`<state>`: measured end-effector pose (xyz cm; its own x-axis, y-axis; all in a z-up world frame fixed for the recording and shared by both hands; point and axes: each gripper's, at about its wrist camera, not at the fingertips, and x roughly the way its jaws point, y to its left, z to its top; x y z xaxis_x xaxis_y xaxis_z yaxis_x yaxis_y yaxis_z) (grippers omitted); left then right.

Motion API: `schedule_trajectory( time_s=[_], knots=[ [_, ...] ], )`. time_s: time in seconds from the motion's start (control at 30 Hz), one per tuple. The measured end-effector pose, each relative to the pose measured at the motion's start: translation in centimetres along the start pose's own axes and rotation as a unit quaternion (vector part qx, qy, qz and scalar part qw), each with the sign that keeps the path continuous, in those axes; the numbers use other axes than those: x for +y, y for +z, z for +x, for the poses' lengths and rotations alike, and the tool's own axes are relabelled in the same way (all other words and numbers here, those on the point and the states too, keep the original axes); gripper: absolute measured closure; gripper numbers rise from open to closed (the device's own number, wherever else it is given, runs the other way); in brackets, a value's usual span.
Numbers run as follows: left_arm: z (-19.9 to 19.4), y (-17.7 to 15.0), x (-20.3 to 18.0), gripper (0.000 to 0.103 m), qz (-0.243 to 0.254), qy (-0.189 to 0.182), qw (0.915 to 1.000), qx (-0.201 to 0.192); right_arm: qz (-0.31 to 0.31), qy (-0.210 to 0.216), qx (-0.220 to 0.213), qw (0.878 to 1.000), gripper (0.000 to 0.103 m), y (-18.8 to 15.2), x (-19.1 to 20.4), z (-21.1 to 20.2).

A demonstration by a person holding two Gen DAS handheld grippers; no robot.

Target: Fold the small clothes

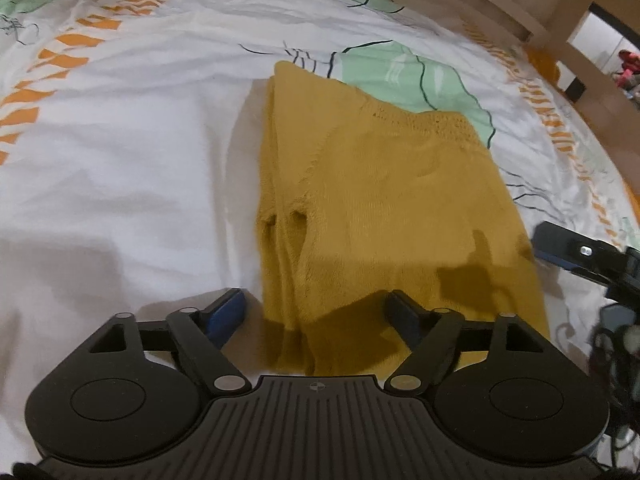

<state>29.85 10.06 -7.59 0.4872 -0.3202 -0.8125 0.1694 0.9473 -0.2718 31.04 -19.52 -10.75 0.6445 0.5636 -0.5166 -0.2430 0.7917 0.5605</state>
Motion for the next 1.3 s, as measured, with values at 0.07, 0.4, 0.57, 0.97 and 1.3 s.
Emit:
schedule_trajectory(
  time_s=[0.07, 0.4, 0.57, 0.97, 1.3],
  knots=[
    [0.4, 0.1, 0.0, 0.019, -0.001, -0.007, 1.0000, -0.001, 0.010, 0.015, 0.007, 1.000, 0.000, 0.3, -0.5, 1.0],
    [1.4, 0.3, -1.3, 0.006, 0.019, -0.004, 0.9998, -0.004, 0.032, 0.082, 0.025, 0.996, 0.000, 3.1, -0.9, 6.8],
    [1.4, 0.5, -1.1, 0.006, 0.011, -0.013, 0.9998, -0.005, 0.029, 0.087, 0.038, 0.995, 0.000, 4.1, -0.5, 8.7],
    [0.9, 0.6, -1.3, 0.031, 0.010, -0.055, 0.9984, -0.004, -0.010, 0.125, 0.037, 0.991, 0.000, 3.1, -1.3, 6.9],
    [0.7, 1.0, 0.6, 0.090, -0.061, -0.119, 0.9910, -0.003, 0.067, 0.094, 0.050, 0.992, 0.058, 3.5, -2.2, 6.6]
  ],
)
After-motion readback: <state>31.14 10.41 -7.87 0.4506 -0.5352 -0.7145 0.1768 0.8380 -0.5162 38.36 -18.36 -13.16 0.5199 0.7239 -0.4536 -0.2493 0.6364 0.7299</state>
